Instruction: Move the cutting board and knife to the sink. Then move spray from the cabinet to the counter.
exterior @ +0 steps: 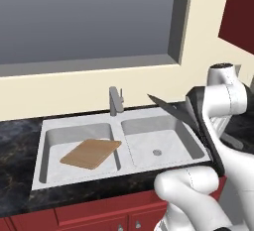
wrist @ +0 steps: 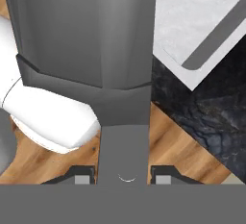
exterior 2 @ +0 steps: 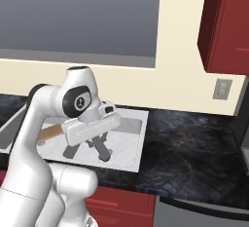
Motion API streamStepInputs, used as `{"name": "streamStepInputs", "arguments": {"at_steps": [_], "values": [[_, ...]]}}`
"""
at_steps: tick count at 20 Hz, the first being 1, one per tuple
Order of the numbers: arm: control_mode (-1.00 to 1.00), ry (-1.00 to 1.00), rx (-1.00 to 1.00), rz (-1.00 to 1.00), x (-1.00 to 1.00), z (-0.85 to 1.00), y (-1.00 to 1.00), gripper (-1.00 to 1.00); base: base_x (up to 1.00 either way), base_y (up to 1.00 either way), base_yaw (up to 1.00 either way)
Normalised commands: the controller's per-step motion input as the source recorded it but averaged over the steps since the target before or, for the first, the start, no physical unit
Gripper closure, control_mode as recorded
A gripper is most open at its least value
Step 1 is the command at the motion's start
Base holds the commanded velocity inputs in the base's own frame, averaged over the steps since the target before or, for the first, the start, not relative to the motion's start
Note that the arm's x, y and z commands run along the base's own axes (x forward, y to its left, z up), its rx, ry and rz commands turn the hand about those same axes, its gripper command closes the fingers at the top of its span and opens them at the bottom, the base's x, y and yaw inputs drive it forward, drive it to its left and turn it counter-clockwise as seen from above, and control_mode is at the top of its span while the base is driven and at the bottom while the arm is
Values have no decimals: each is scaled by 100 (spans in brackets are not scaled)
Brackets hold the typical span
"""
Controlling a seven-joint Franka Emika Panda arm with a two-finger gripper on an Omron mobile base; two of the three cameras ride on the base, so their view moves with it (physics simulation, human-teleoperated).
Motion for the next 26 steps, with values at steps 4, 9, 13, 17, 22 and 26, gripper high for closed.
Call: {"name": "streamStepInputs", "arguments": {"at_steps": [4,9,13,17,22,26], "values": [[-100,5,-6,2,6,-7,0,100,0,0,0],[-100,-14,1,2,0,-24,0,100,0,0,0],[-100,-26,4,1,0,-22,0,100,0,0,0],[-100,-19,4,0,11,-11,0,100,0,0,0],[-100,-2,4,0,30,-1,0,100,0,0,0],[-100,0,2,2,36,0,0,100,0,0,0]]}}
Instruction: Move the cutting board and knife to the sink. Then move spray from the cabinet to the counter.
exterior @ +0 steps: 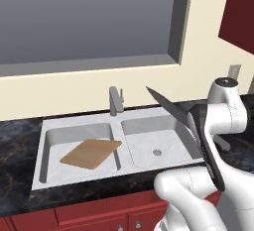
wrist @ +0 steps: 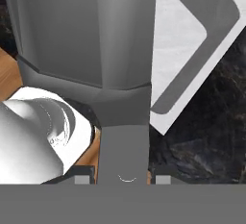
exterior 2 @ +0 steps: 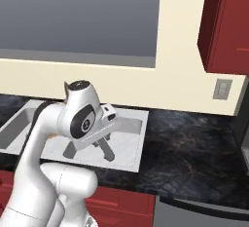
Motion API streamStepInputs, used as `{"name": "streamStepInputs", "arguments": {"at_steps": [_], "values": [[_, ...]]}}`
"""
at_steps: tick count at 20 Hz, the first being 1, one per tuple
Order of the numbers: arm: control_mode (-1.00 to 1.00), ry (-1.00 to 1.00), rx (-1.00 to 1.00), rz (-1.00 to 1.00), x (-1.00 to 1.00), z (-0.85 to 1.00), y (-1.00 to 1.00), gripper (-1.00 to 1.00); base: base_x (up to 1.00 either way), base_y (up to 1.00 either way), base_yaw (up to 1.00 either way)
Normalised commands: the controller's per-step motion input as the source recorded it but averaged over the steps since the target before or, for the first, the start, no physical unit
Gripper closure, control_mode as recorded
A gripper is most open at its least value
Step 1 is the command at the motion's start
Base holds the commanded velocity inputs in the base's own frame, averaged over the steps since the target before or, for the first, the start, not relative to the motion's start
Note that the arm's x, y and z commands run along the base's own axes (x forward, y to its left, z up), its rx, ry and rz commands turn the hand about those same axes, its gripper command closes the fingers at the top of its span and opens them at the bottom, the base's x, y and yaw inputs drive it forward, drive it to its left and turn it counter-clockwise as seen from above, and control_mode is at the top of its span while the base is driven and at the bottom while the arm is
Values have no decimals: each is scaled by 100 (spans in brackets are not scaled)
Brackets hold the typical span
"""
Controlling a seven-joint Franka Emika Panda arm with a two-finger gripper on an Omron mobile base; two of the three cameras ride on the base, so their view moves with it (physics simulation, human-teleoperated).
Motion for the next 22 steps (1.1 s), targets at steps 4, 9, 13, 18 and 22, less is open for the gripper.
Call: {"name": "streamStepInputs", "arguments": {"at_steps": [4,9,13,18,22], "values": [[-100,0,1,6,43,0,0,100,0,0,0],[-100,0,0,12,41,-12,0,100,0,0,0],[-100,0,0,14,40,-33,0,100,0,0,0],[-100,0,0,13,35,-34,0,100,0,0,0],[-100,0,0,10,32,-26,0,100,0,0,0]]}}
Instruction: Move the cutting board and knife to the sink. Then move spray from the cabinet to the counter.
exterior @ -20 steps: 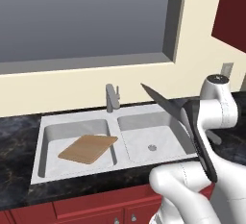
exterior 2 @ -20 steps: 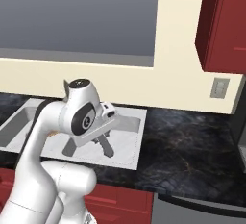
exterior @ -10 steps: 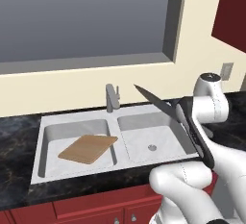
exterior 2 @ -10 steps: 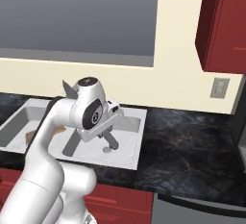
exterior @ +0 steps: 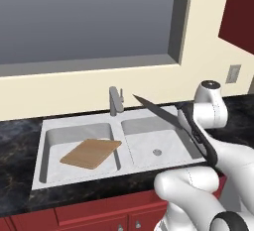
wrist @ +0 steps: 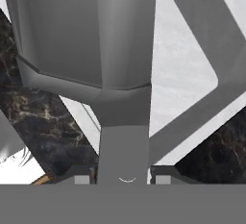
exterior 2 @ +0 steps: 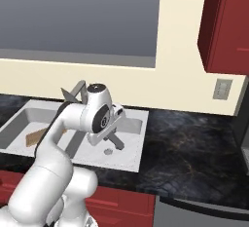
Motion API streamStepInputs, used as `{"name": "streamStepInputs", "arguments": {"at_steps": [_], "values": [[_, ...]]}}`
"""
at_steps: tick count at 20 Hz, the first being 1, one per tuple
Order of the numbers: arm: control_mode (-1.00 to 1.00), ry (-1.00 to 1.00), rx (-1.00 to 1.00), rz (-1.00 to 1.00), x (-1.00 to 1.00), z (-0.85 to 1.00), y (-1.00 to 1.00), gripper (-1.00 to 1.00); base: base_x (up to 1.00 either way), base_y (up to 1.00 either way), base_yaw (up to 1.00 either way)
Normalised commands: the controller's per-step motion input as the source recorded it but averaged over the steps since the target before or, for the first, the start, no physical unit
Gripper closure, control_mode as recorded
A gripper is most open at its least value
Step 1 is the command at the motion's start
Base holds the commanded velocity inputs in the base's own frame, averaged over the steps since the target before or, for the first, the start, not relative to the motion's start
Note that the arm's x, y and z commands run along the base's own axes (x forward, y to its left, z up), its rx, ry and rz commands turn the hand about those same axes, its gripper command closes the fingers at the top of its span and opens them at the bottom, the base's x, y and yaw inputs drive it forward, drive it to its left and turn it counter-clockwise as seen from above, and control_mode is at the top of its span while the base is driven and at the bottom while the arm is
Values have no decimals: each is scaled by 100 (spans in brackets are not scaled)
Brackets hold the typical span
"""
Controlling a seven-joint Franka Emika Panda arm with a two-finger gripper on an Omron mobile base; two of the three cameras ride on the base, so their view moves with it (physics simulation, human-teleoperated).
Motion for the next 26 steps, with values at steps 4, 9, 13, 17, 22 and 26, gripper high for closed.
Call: {"name": "streamStepInputs", "arguments": {"at_steps": [4,9,13,17,22,26], "values": [[-100,1,0,7,36,-22,-9,100,0,0,0],[-100,2,0,5,42,-35,-12,100,0,0,0],[-100,2,0,5,39,-36,-18,100,0,0,0],[-100,3,0,5,40,-32,-7,100,0,0,0],[-100,6,0,3,36,-33,-5,100,0,0,0],[-100,12,0,0,19,-29,-4,100,0,0,0]]}}
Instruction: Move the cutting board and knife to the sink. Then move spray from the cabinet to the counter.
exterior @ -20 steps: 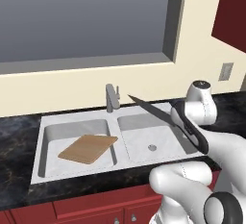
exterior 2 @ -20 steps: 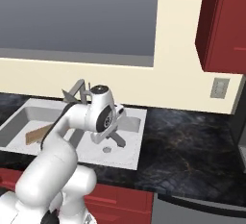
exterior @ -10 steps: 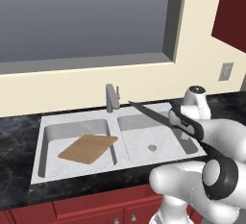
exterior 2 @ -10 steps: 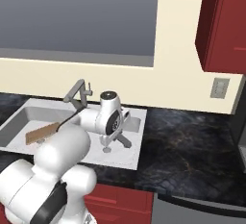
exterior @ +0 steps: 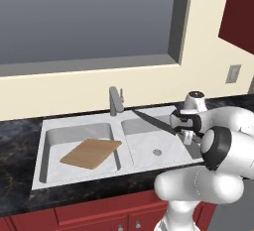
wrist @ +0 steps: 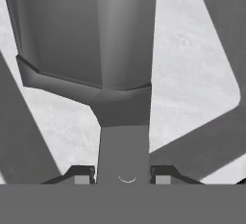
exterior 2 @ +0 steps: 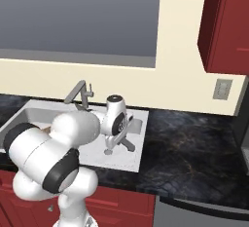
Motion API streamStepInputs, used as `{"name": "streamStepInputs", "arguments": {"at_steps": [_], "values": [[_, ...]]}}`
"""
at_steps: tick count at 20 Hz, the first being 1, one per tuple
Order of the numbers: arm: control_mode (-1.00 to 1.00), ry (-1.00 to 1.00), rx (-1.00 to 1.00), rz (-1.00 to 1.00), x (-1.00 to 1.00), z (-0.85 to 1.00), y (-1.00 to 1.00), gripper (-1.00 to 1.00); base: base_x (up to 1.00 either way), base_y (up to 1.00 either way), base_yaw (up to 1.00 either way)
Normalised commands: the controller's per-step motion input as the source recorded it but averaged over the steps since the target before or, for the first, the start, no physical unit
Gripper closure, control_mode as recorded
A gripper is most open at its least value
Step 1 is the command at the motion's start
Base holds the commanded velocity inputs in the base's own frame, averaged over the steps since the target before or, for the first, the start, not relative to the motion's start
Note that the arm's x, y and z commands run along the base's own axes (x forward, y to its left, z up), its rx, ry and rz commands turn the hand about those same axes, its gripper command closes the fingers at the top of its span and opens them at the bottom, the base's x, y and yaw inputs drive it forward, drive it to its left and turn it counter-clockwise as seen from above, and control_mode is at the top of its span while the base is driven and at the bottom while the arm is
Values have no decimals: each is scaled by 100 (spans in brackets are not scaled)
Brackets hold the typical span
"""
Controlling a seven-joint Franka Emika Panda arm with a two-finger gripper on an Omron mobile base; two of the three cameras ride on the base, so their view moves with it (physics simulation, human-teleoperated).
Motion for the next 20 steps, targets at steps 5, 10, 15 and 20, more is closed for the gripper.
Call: {"name": "streamStepInputs", "arguments": {"at_steps": [5,10,15,20], "values": [[-100,14,0,0,18,-29,0,100,0,0,0],[-100,13,0,0,19,-27,0,100,0,0,0],[-100,1,2,0,0,-11,-5,100,0,0,0],[-100,-6,2,0,0,-16,0,100,0,0,0]]}}
